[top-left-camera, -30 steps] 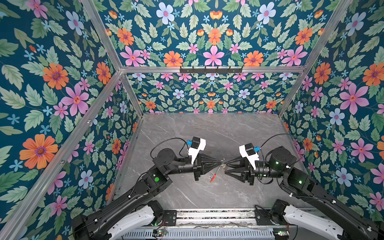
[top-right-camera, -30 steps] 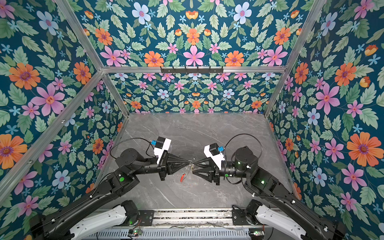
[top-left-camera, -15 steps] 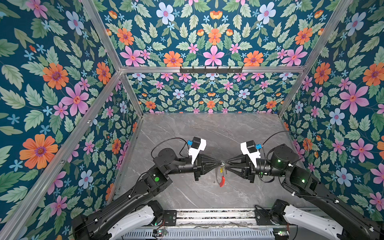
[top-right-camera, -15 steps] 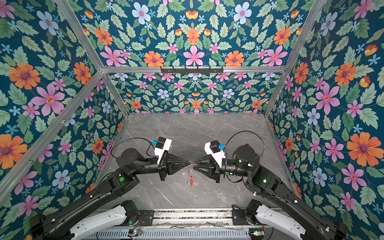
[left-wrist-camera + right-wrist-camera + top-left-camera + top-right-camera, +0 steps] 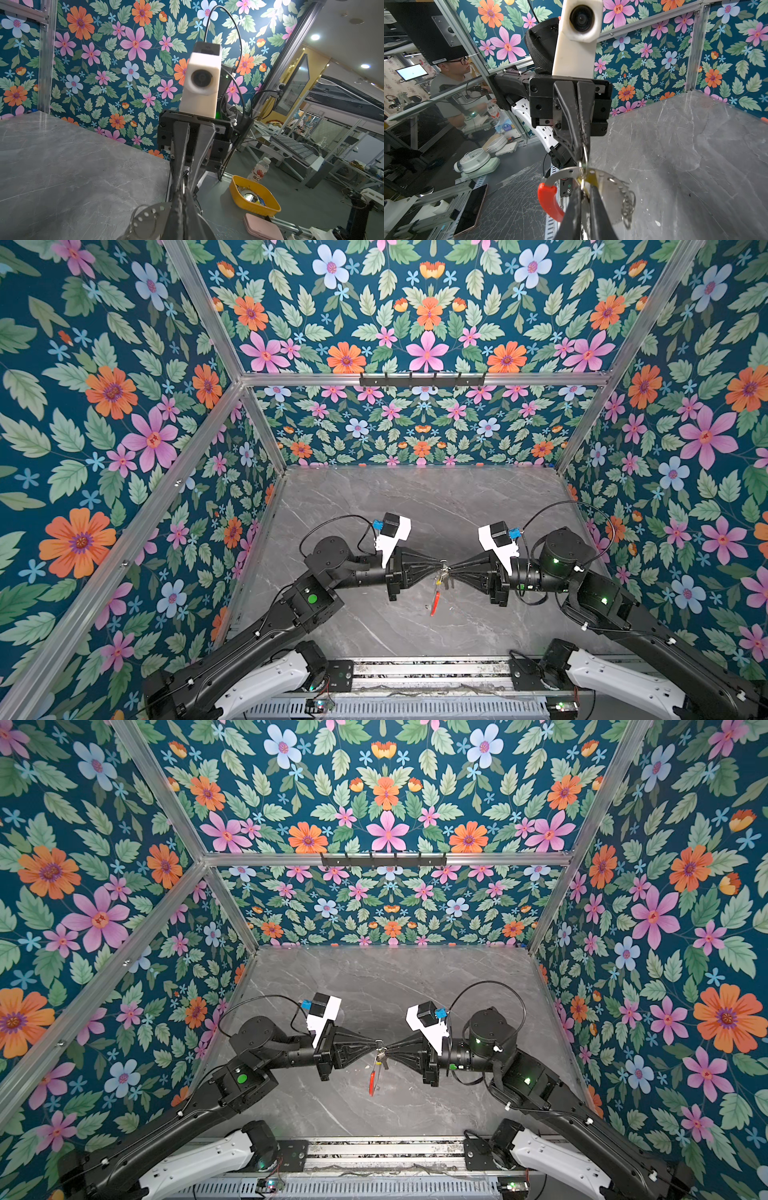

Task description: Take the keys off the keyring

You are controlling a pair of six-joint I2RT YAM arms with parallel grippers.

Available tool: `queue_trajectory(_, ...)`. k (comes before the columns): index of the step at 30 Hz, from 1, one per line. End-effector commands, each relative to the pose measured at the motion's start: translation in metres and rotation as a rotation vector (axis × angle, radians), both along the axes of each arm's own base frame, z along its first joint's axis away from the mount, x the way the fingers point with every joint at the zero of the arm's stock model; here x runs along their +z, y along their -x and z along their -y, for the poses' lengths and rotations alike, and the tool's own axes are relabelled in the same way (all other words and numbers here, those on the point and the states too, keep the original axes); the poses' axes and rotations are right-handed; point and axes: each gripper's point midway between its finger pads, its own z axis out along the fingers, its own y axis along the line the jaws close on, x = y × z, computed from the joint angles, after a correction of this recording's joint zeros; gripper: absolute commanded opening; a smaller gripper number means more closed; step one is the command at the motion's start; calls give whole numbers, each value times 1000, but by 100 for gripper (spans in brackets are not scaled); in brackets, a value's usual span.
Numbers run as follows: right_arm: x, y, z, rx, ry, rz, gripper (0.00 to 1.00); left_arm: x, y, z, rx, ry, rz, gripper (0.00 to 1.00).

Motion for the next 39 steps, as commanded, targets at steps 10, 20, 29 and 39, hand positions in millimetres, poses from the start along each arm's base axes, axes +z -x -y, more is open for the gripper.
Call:
queue_trajectory(10,4,5,-2,26,-1,20,2,11,0,-2,6,43,29,0)
queue_trajectory(20,-2,7,-3,40,18,7,0,13,2,-2,-4,61,31,0)
queue_trajectory(29,-11,7,-8,57,58,-52,0,16,7,-5,-24,90,55,0)
queue_trajectory(39,-10,3,-8,41,61,-72,0,12,8,-4,-35,87,51,0)
